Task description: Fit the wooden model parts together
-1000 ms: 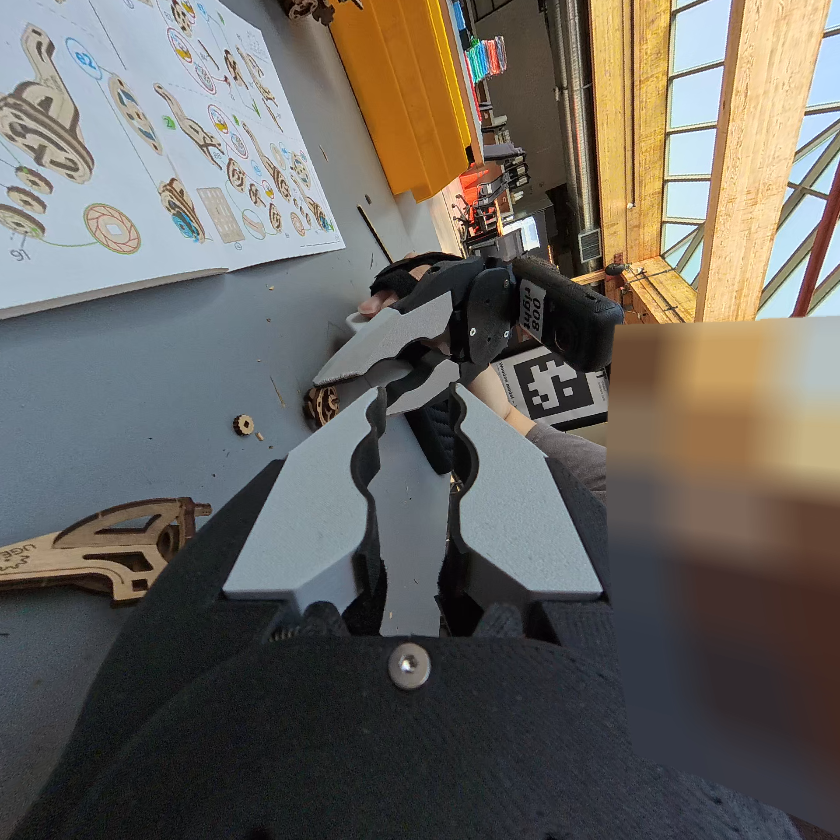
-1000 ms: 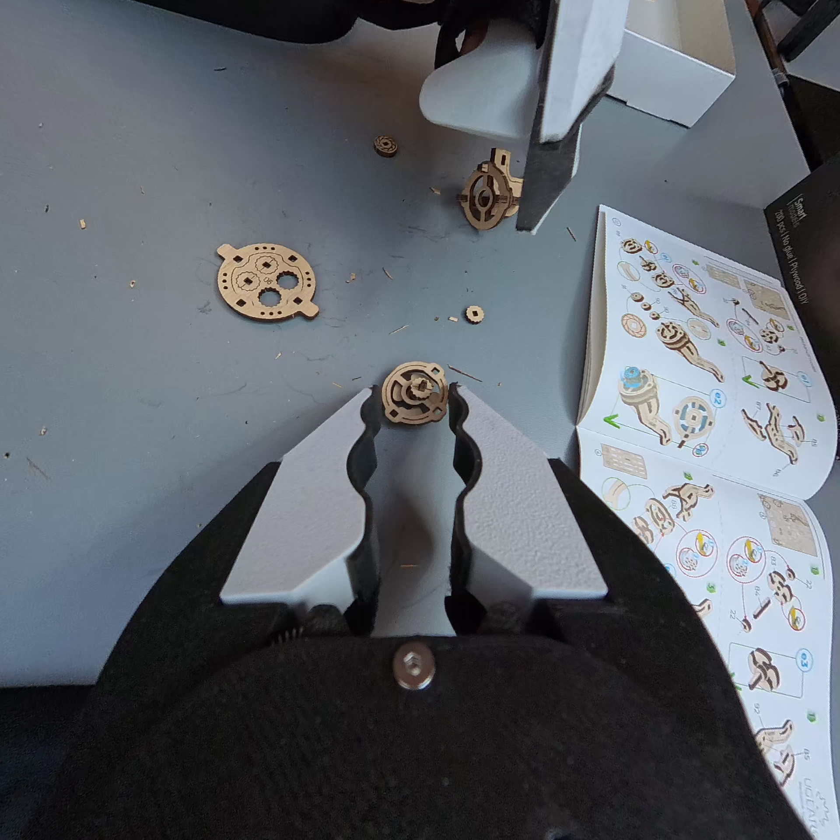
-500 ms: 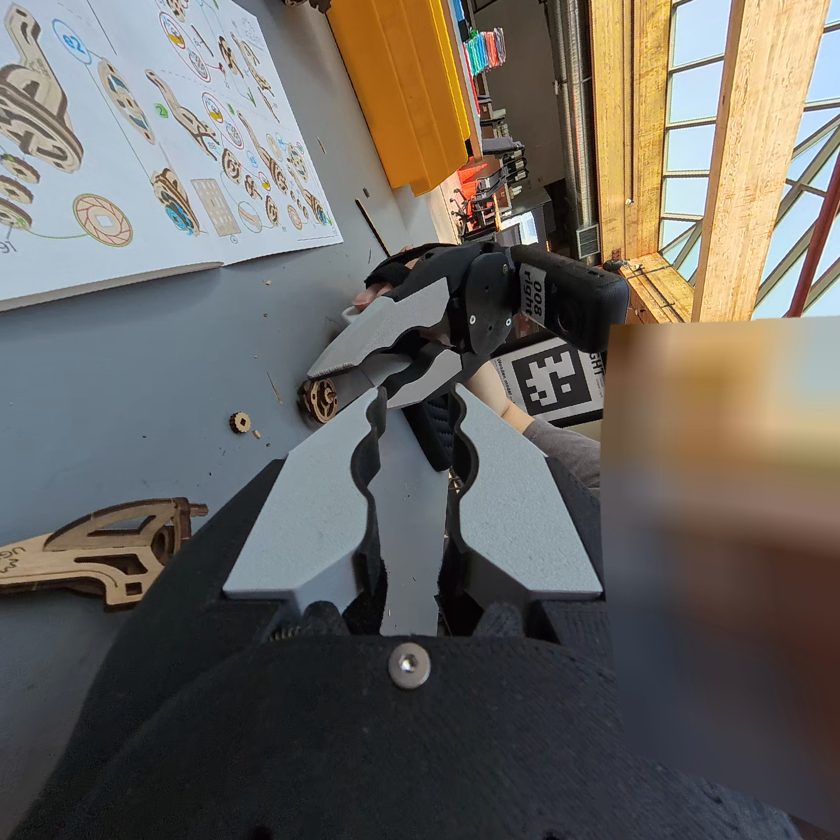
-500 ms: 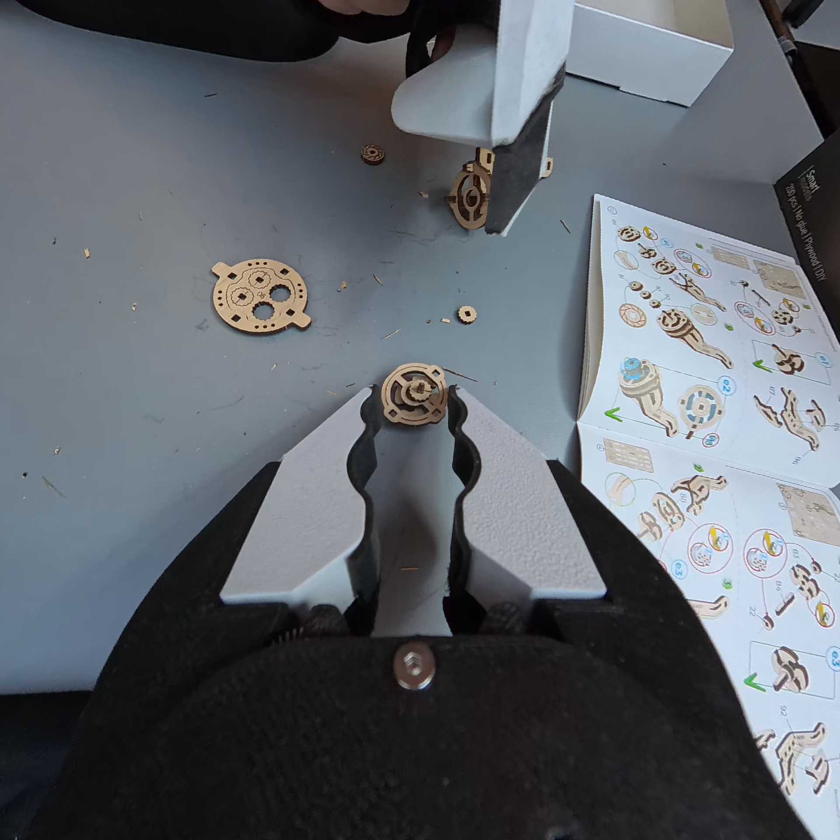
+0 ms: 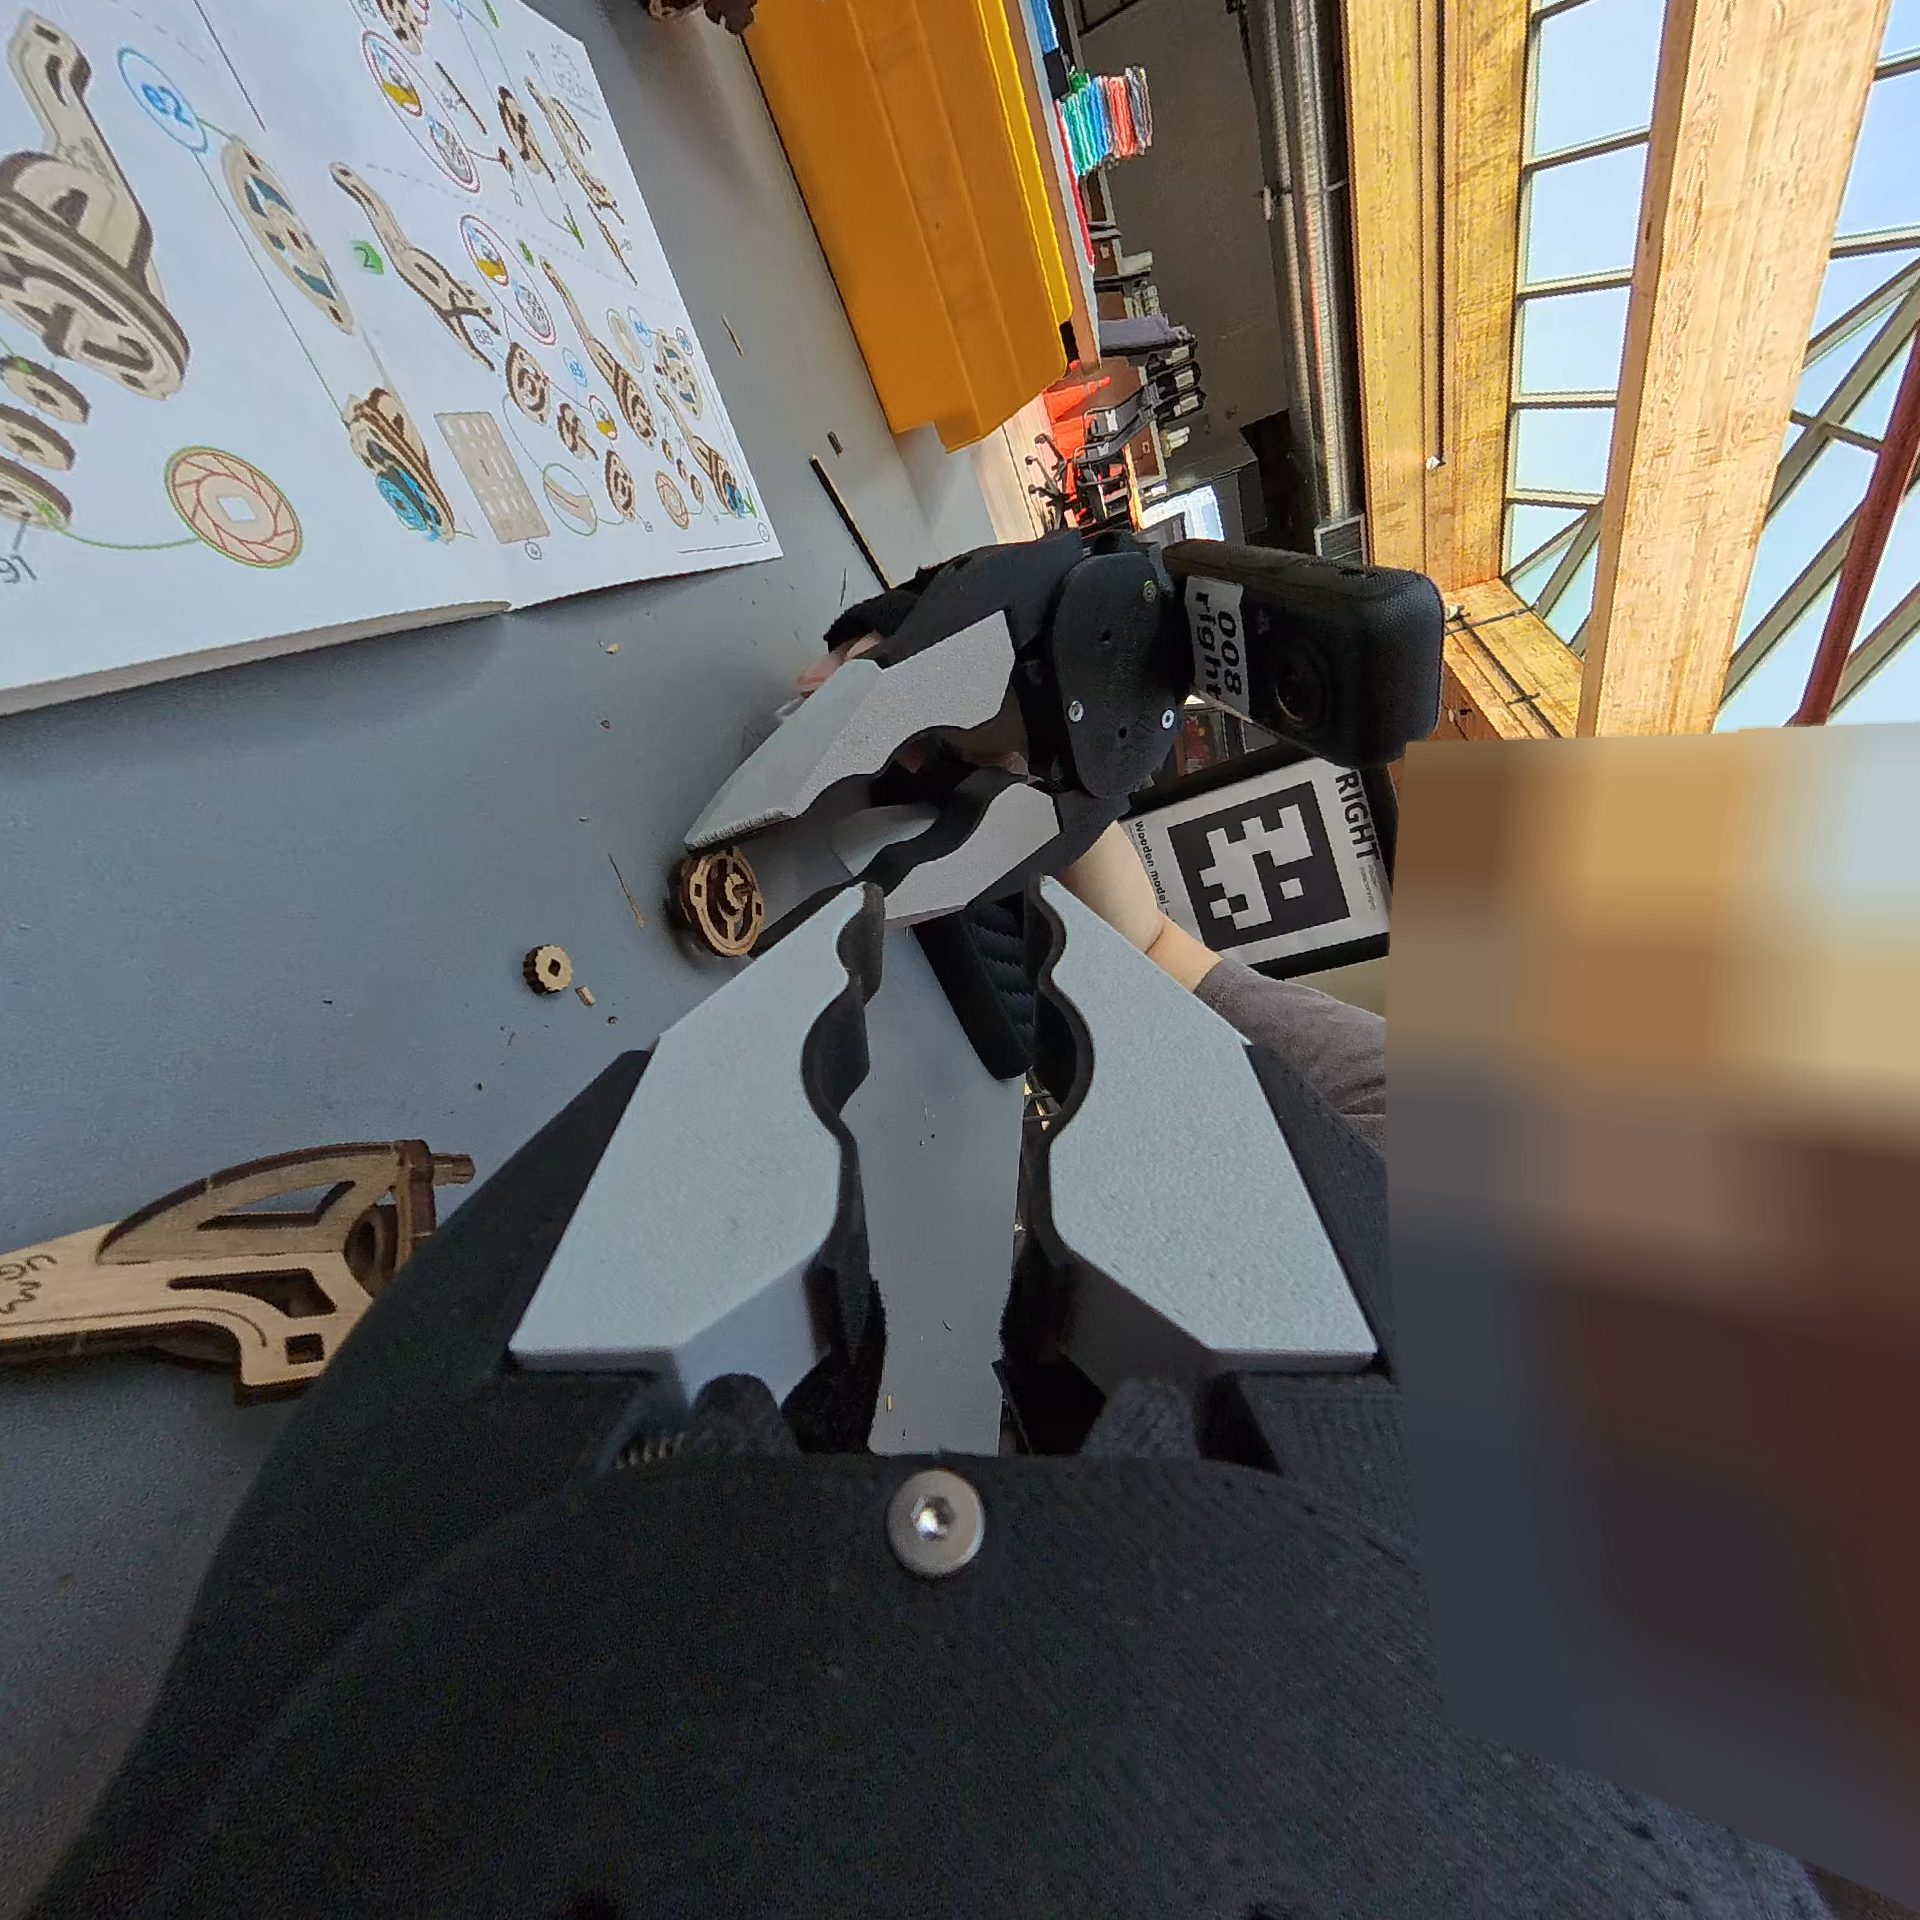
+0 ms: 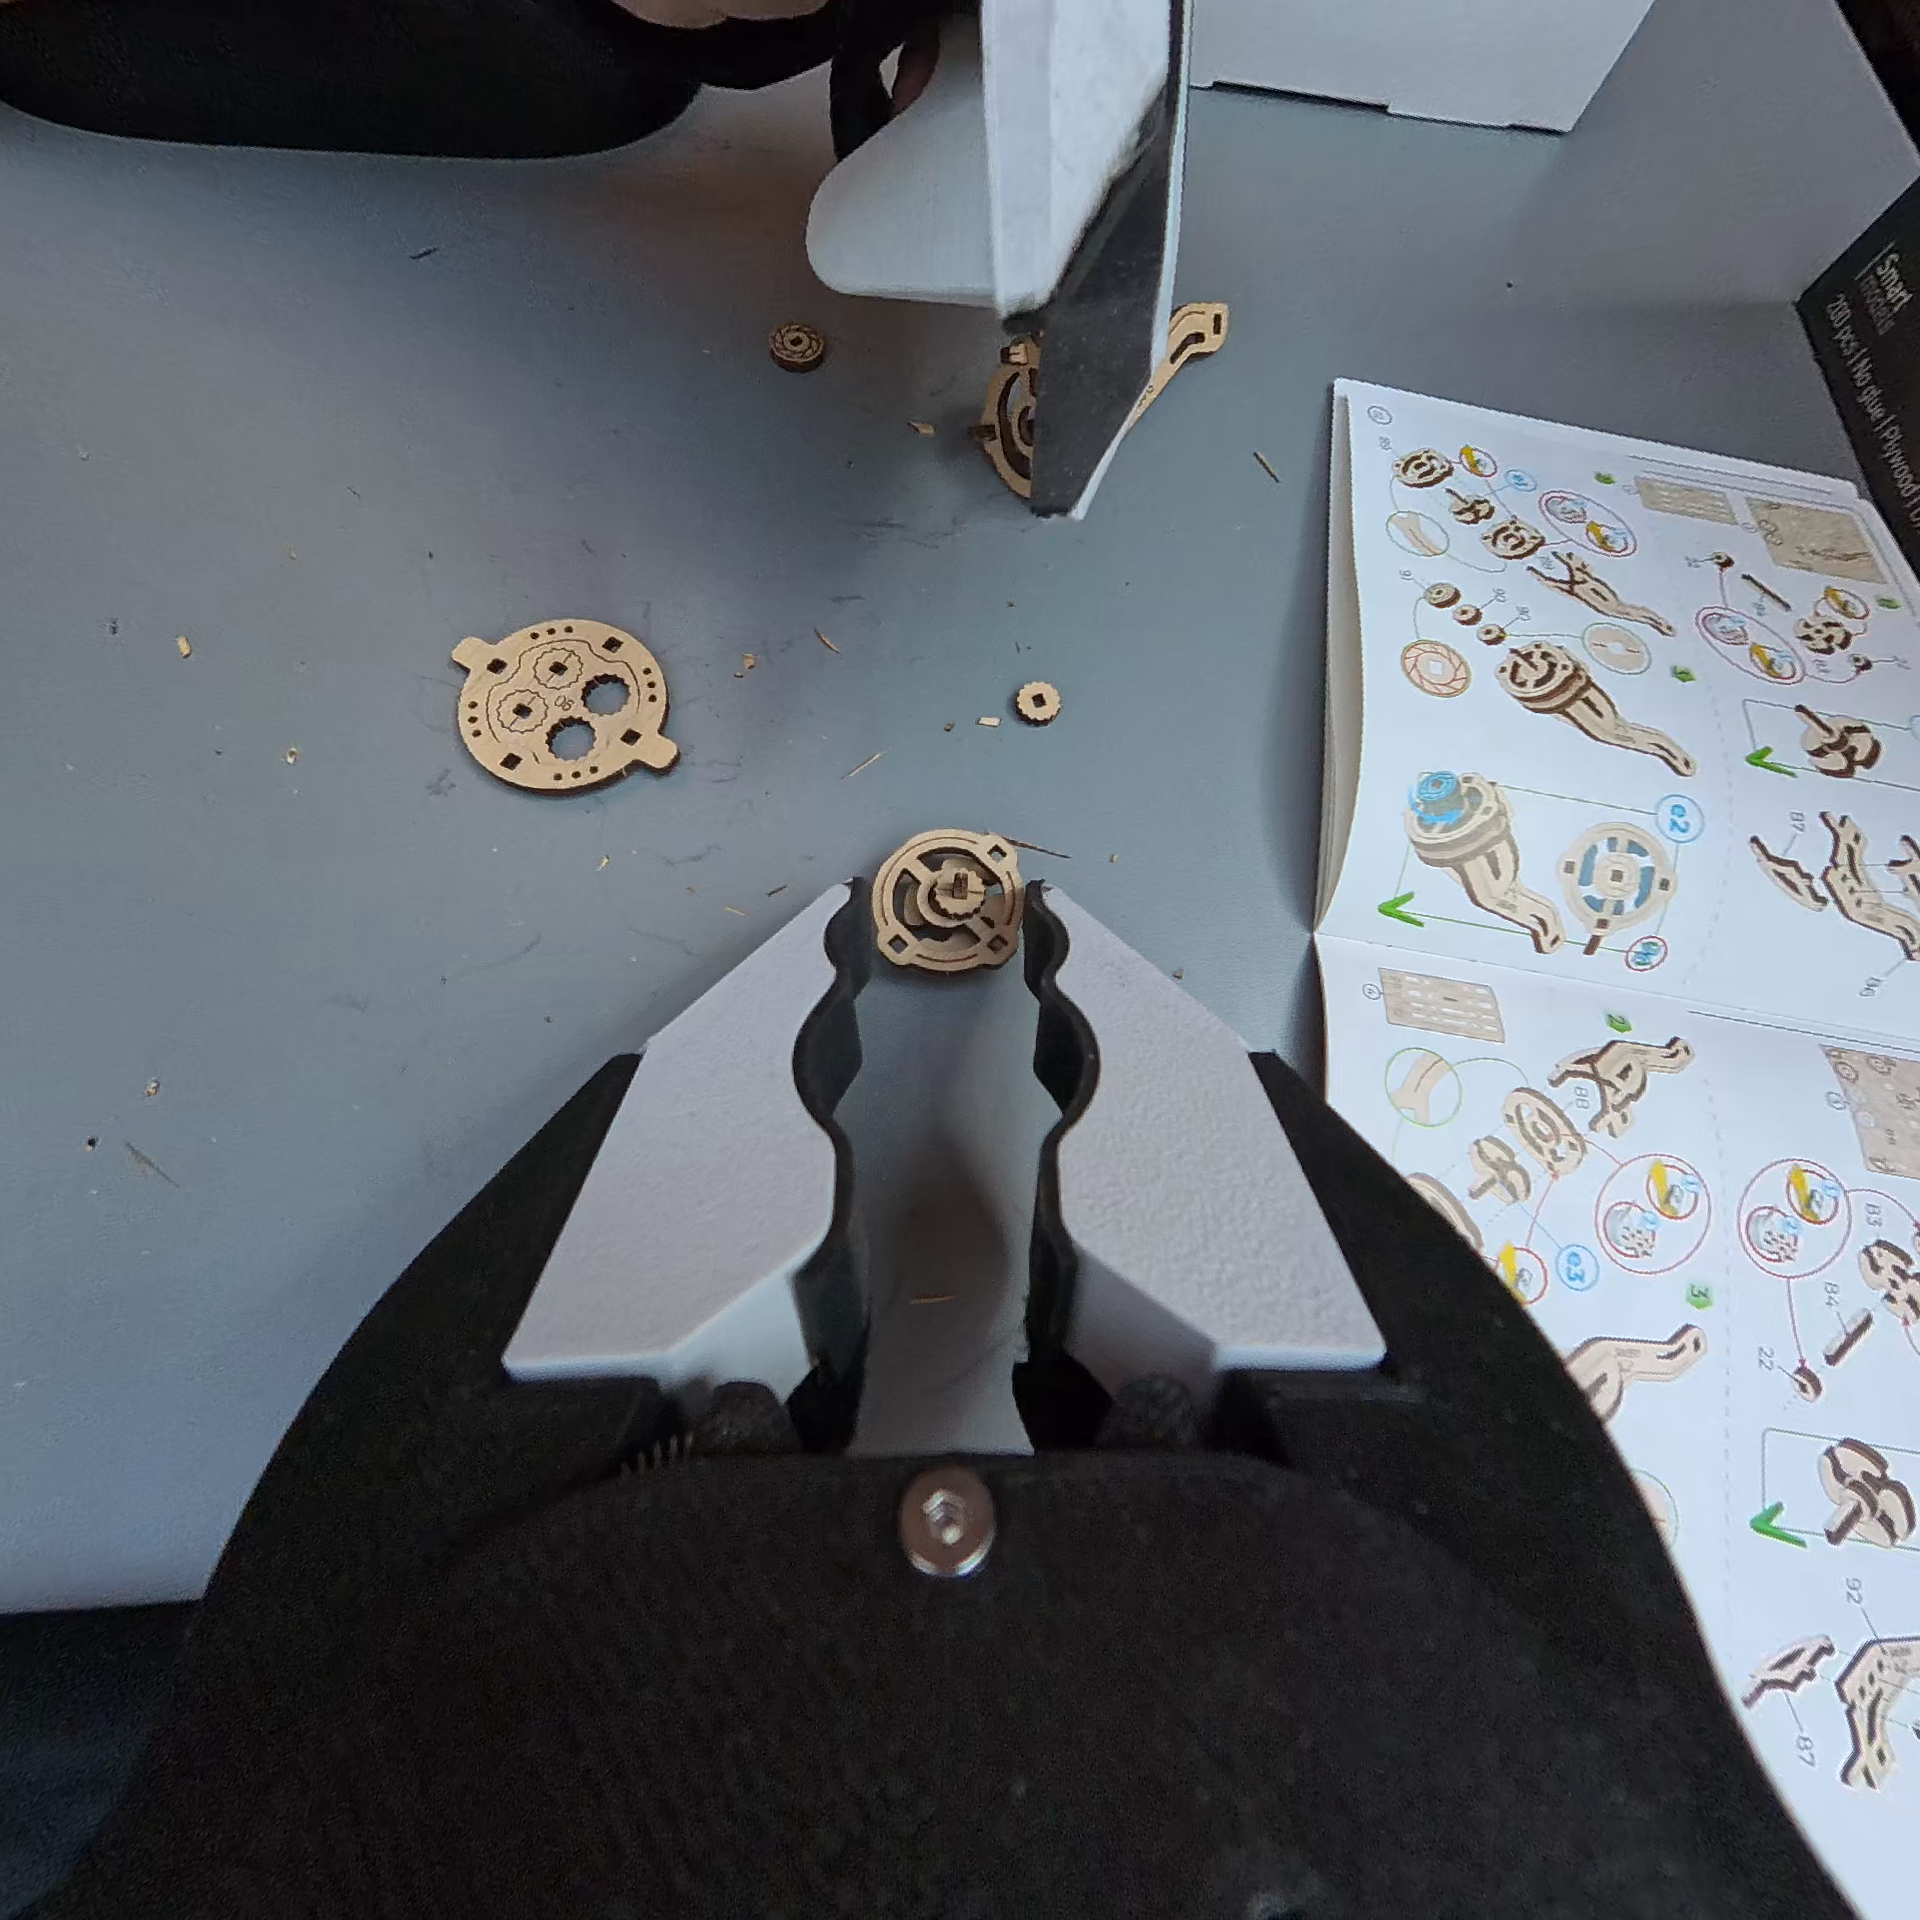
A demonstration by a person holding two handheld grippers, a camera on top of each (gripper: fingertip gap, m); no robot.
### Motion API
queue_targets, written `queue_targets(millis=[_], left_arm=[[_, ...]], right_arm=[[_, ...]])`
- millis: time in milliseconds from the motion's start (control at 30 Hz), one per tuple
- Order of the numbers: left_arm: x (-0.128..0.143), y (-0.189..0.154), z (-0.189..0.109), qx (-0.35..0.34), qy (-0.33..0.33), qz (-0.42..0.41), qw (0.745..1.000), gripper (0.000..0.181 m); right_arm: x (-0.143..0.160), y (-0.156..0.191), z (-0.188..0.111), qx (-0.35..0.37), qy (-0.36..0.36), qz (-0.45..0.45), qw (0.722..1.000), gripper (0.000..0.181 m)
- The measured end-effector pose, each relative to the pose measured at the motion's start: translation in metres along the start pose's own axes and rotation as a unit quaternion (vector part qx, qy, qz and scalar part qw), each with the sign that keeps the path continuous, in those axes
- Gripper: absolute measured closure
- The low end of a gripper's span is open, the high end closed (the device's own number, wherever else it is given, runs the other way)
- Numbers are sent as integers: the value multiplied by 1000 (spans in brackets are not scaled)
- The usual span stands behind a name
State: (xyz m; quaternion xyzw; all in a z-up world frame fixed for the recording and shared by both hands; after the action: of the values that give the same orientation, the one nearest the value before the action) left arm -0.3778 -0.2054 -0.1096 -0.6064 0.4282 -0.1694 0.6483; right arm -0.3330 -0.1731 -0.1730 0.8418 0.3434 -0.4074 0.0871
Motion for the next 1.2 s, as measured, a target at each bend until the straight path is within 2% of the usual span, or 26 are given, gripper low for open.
queue_targets(millis=[367,567,800,967,1133,1200], left_arm=[[0,0,0,0,1,0,1000,156],[0,0,0,0,0,0,1000,156],[0,0,0,1,1,0,1000,156],[1,0,1,1,3,-1,1000,156],[2,0,2,1,4,-1,1000,156],[2,0,1,2,4,-1,1000,156]], right_arm=[[-1,-4,0,7,2,14,1000,153],[0,-6,0,-11,4,70,998,153],[1,-6,1,0,15,57,998,153],[0,-5,1,22,15,11,1000,153],[1,-5,2,22,15,16,1000,153],[7,-5,4,25,35,14,999,152]])
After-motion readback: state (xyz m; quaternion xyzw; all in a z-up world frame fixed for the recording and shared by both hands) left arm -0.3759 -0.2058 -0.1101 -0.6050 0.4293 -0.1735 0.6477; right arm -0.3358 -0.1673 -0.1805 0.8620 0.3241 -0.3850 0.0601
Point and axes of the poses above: each gripper's, where its closed fingertips meet, z out along the fingers, x out of its underside, y = z × x across the jaws, the point moved 2 cm from there along -z, back along the fingers, and after that the axes turned 4 degrees about x, right-handed, at the moved point
